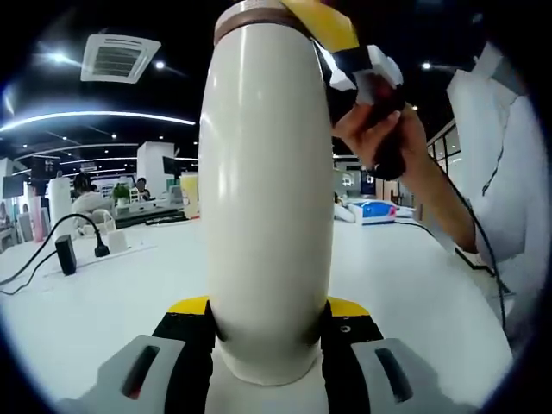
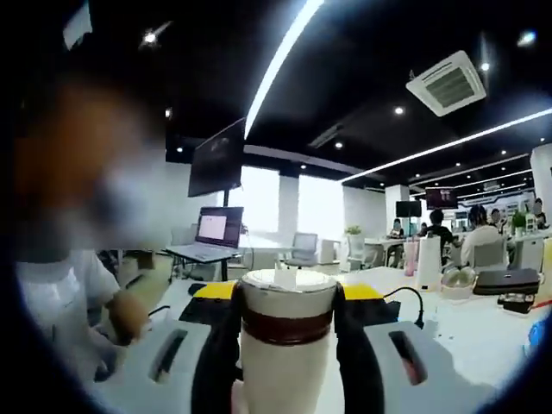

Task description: Grasp the water cup twist off the cup lid place the cup lid on the table

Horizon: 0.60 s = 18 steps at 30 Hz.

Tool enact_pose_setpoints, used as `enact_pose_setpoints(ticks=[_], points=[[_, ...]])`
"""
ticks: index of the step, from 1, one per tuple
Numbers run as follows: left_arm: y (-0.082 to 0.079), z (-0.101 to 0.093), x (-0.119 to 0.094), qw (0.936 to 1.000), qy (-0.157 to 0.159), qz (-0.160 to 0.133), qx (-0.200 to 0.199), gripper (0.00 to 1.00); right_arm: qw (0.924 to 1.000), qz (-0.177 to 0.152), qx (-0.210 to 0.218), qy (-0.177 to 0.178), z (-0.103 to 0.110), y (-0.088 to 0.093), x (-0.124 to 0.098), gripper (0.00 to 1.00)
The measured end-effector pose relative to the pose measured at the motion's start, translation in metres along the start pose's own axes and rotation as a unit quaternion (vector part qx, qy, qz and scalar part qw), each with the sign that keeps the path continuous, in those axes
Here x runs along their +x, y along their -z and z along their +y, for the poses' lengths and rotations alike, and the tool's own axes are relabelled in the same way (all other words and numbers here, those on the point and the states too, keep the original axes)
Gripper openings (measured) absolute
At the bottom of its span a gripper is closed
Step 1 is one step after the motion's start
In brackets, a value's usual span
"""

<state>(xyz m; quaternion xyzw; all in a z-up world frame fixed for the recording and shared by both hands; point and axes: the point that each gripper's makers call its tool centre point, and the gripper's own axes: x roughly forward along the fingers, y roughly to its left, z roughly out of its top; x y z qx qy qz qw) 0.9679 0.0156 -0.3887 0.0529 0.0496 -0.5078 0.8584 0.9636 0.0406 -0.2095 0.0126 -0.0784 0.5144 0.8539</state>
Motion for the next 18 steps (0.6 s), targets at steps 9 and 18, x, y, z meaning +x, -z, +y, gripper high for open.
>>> enact_pose_setpoints(ticks=[9, 18], points=[[0.0000, -0.0003, 0.0010, 1.0000, 0.000, 0.000, -0.001, 0.50, 0.9998, 0.004, -0.002, -0.019, 0.0018, 0.0012, -0.0005, 0.45], [-0.0001, -0.0012, 0.0017, 1.0000, 0.000, 0.001, 0.002, 0.50, 0.9991, 0.037, -0.001, 0.019, -0.0023, 0.0002, -0.0039, 0.51]])
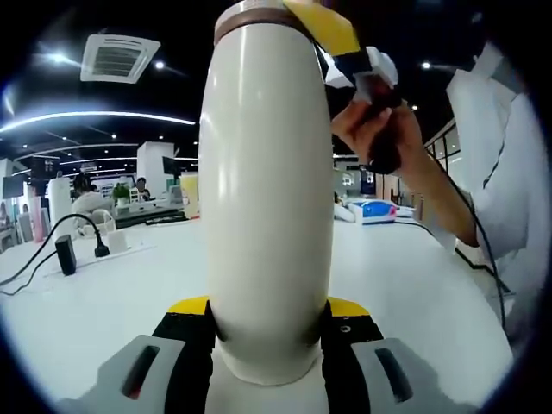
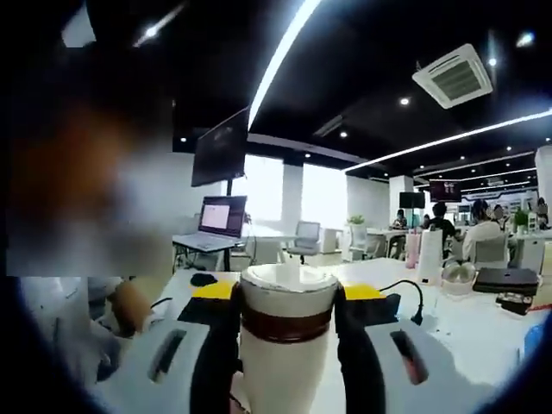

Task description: Grasp the water cup twist off the cup lid place the cup lid on the table

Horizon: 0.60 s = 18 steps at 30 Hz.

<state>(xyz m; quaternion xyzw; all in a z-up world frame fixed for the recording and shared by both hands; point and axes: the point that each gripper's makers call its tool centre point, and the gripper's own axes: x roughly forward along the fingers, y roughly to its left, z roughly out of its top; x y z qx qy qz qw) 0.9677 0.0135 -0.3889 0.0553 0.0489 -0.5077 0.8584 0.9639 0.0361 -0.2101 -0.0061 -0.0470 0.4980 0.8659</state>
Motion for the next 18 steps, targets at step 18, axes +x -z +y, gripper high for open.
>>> enact_pose_setpoints(ticks=[18], points=[[0.000, -0.001, 0.001, 1.0000, -0.001, 0.000, 0.004, 0.49, 0.9377, 0.019, -0.049, 0.343, 0.004, 0.002, -0.026, 0.66]])
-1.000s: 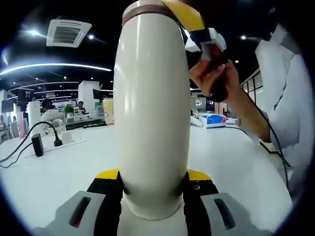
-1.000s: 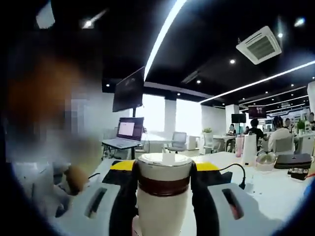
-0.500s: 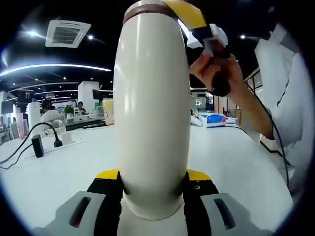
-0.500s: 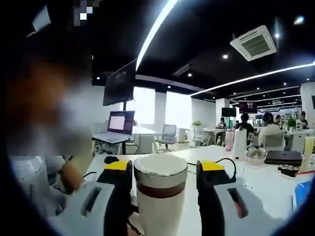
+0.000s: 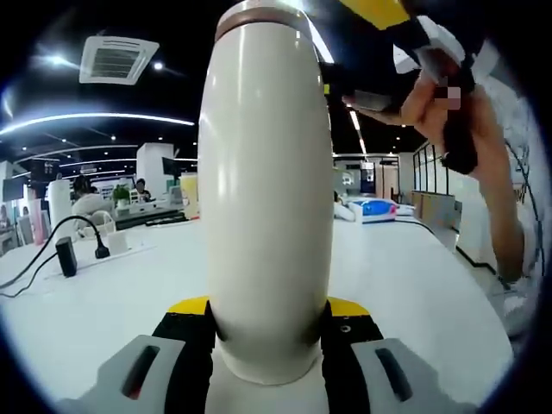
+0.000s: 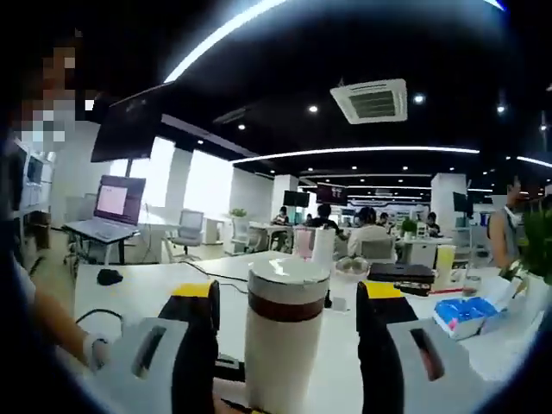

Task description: Grasp the water cup twist off the cup lid place the cup lid on the table

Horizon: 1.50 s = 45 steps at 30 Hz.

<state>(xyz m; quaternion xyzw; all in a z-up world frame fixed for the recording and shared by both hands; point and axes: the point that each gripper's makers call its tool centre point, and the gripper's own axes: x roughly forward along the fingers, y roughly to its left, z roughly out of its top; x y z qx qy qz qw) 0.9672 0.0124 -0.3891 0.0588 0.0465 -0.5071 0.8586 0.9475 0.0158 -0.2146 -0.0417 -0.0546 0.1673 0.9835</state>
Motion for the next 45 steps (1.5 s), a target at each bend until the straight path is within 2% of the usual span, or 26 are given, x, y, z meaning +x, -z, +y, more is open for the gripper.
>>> enact_pose_setpoints(ticks=[1, 3, 6, 8, 11, 16, 20, 22, 27, 33, 35, 38, 41, 45], points=[[0.000, 0.000, 0.000, 1.0000, 0.000, 0.000, 0.000, 0.49, 0.9995, -0.005, -0.005, 0.032, -0.002, -0.001, 0.002, 0.67], [0.000, 0.000, -0.001, 1.0000, 0.000, 0.000, 0.000, 0.49, 0.9975, -0.016, -0.007, 0.069, -0.001, -0.003, 0.004, 0.67], [0.000, 0.000, -0.002, 1.0000, 0.000, 0.000, 0.001, 0.49, 0.9943, -0.026, -0.035, 0.097, 0.012, -0.006, 0.012, 0.67], [0.001, 0.000, -0.002, 1.0000, 0.000, 0.000, 0.001, 0.49, 0.9930, -0.023, -0.037, 0.110, 0.015, -0.003, 0.016, 0.67], [0.001, 0.000, -0.003, 1.0000, 0.000, 0.001, 0.001, 0.49, 0.9887, -0.034, -0.034, 0.142, 0.008, -0.006, 0.017, 0.65], [0.002, 0.000, -0.004, 1.0000, 0.000, 0.001, 0.001, 0.49, 0.9857, -0.050, -0.023, 0.159, 0.003, -0.012, 0.019, 0.56], [0.002, 0.000, -0.005, 1.0000, 0.000, 0.001, 0.000, 0.49, 0.9855, -0.040, -0.013, 0.164, -0.001, -0.006, 0.021, 0.53], [0.002, 0.000, -0.005, 1.0000, 0.000, 0.001, 0.000, 0.49, 0.9860, -0.040, -0.011, 0.161, 0.000, -0.005, 0.020, 0.47], [0.003, 0.002, -0.004, 1.0000, 0.000, 0.001, 0.000, 0.49, 0.9869, -0.041, -0.013, 0.156, 0.001, -0.006, 0.019, 0.47], [0.002, 0.003, -0.004, 1.0000, 0.000, 0.001, 0.000, 0.49, 0.9923, -0.032, -0.012, 0.119, 0.003, -0.007, 0.019, 0.46], [0.002, 0.003, -0.004, 1.0000, 0.000, 0.001, 0.000, 0.49, 0.9959, -0.033, 0.004, 0.084, 0.006, -0.006, 0.021, 0.46], [0.002, 0.003, -0.003, 1.0000, 0.000, 0.001, -0.001, 0.49, 0.9981, -0.028, 0.018, 0.051, 0.004, -0.006, 0.022, 0.46], [0.002, 0.003, -0.003, 1.0000, 0.000, 0.001, -0.001, 0.49, 0.9995, -0.022, 0.011, 0.021, 0.005, -0.005, 0.024, 0.46], [0.002, 0.004, -0.002, 1.0000, -0.001, 0.001, -0.001, 0.49, 0.9993, -0.020, 0.022, -0.022, 0.004, -0.005, 0.025, 0.46]])
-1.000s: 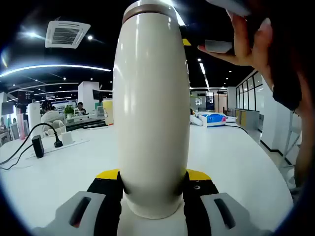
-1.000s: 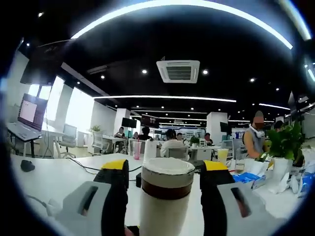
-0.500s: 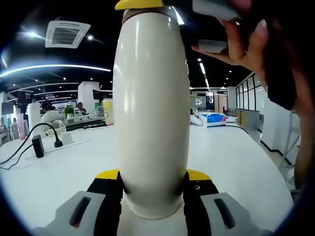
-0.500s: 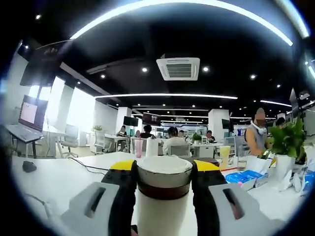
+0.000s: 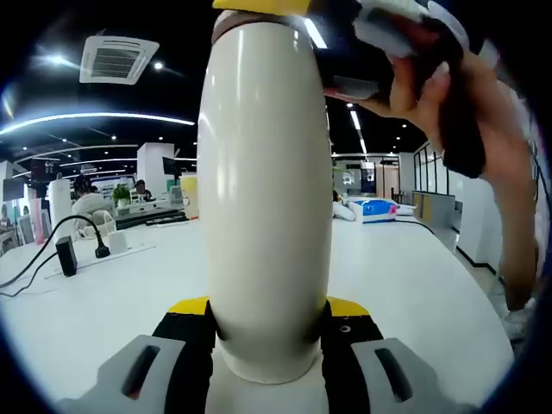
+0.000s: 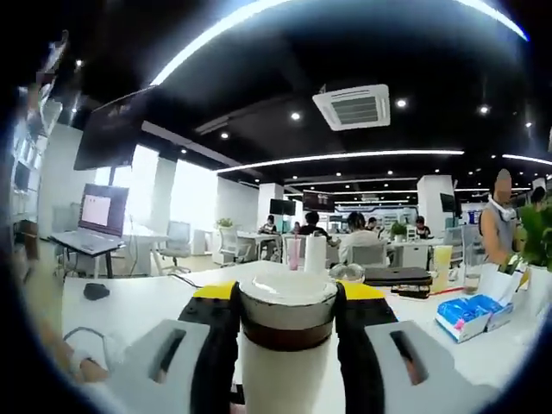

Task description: Grasp the water cup twist off the cup lid place the cup lid on the table

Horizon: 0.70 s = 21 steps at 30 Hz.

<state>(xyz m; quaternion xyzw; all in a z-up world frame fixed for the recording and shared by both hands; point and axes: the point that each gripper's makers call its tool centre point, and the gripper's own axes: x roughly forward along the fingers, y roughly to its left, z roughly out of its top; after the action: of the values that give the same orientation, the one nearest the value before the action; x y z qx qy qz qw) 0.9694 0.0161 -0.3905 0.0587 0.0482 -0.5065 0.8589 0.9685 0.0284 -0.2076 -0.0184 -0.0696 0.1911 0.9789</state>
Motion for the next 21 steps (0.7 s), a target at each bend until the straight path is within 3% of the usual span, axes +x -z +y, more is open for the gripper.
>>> enact_pose_setpoints(ticks=[21], points=[[-0.0005, -0.0043, 0.0016, 1.0000, -0.002, 0.001, -0.001, 0.49, 0.9903, 0.010, 0.010, -0.138, -0.0015, 0.0017, 0.0069, 0.46]])
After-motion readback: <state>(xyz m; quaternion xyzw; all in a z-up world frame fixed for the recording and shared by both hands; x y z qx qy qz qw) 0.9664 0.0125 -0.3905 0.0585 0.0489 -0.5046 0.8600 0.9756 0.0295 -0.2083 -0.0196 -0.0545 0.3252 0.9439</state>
